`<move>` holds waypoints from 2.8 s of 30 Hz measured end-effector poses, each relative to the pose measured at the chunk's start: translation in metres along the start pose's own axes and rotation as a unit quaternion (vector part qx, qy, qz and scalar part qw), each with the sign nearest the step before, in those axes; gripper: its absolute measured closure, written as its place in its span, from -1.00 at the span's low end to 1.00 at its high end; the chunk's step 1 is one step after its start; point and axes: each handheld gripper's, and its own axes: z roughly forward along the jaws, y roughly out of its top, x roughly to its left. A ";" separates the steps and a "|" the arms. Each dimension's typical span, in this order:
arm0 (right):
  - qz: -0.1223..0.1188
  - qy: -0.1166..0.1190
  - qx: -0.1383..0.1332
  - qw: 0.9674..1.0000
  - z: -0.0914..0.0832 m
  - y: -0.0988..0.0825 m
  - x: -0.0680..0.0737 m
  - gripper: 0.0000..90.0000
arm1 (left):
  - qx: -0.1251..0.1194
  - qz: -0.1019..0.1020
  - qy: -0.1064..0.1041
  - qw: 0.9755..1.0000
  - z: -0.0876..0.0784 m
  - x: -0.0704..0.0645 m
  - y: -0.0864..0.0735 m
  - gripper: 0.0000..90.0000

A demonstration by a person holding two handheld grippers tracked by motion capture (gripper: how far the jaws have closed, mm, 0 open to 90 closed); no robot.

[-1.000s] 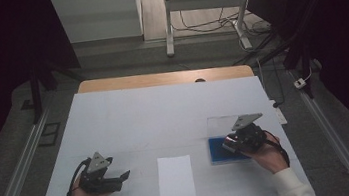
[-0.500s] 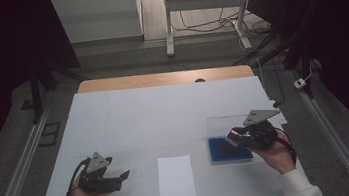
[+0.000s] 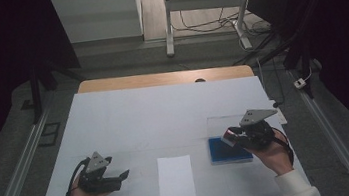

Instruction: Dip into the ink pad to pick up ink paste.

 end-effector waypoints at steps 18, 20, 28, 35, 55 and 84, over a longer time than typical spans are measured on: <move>0.002 -0.005 0.056 0.998 0.020 -0.007 -0.004 0.57 | -0.001 -0.002 -0.001 1.000 0.000 0.000 0.000 -0.54; 0.001 -0.007 0.060 0.998 0.023 -0.008 -0.004 0.57 | -0.001 -0.001 -0.001 1.000 0.000 0.000 0.000 -0.54; 0.002 -0.010 0.075 0.997 0.031 -0.012 -0.005 0.57 | 0.000 -0.001 -0.001 1.000 0.000 0.000 0.000 -0.54; -0.001 -0.010 0.087 0.996 0.037 -0.015 -0.005 0.57 | 0.000 -0.001 0.000 1.000 0.000 0.000 0.000 -0.54; -0.008 -0.013 0.106 0.994 0.042 -0.013 -0.003 0.57 | 0.001 0.000 -0.001 1.000 0.000 0.000 0.000 -0.54; -0.010 -0.015 0.122 0.992 0.048 -0.015 -0.002 0.58 | 0.001 0.001 0.002 1.000 0.000 -0.002 0.000 -0.54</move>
